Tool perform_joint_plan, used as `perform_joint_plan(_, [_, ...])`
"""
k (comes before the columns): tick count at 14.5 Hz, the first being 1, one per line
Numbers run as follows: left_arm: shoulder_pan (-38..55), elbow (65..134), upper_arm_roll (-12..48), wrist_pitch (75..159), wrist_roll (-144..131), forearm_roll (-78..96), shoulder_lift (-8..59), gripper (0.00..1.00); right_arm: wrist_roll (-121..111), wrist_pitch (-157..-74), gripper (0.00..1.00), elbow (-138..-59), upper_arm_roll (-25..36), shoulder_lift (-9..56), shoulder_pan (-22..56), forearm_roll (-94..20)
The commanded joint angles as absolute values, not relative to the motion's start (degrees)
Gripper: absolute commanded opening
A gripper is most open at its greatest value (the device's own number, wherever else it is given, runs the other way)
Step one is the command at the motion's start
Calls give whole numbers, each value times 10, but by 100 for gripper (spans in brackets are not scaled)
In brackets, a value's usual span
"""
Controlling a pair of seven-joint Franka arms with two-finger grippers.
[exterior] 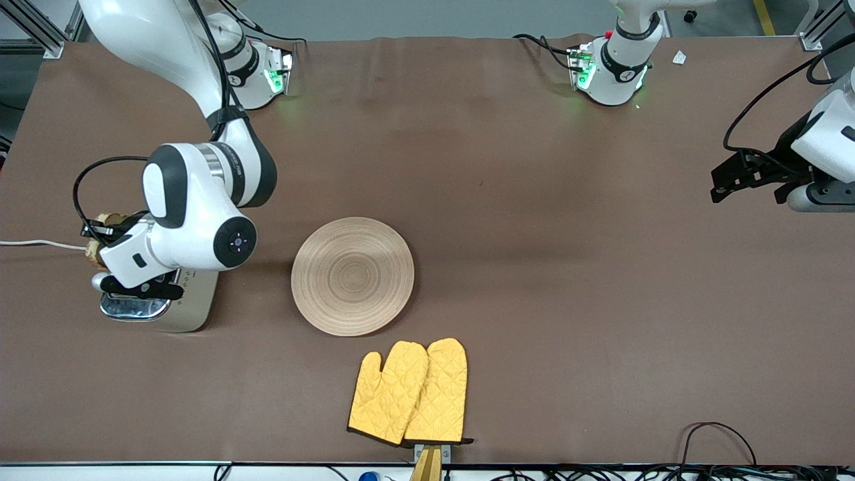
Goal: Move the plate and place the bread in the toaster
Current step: 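Lower the bread into a toaster slot with the right gripper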
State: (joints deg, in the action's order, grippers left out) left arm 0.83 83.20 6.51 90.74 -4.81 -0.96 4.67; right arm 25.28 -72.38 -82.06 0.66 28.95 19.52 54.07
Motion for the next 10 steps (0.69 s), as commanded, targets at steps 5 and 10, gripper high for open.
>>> perform_joint_plan(5, [7,838,63,914,-41,-4,42,100,282,-722,0,-829,3,308,187,560])
perform_joint_plan(10, [6,838,63,914,-40,-4,42,100,282,-723,1,-834,3,325,179,559])
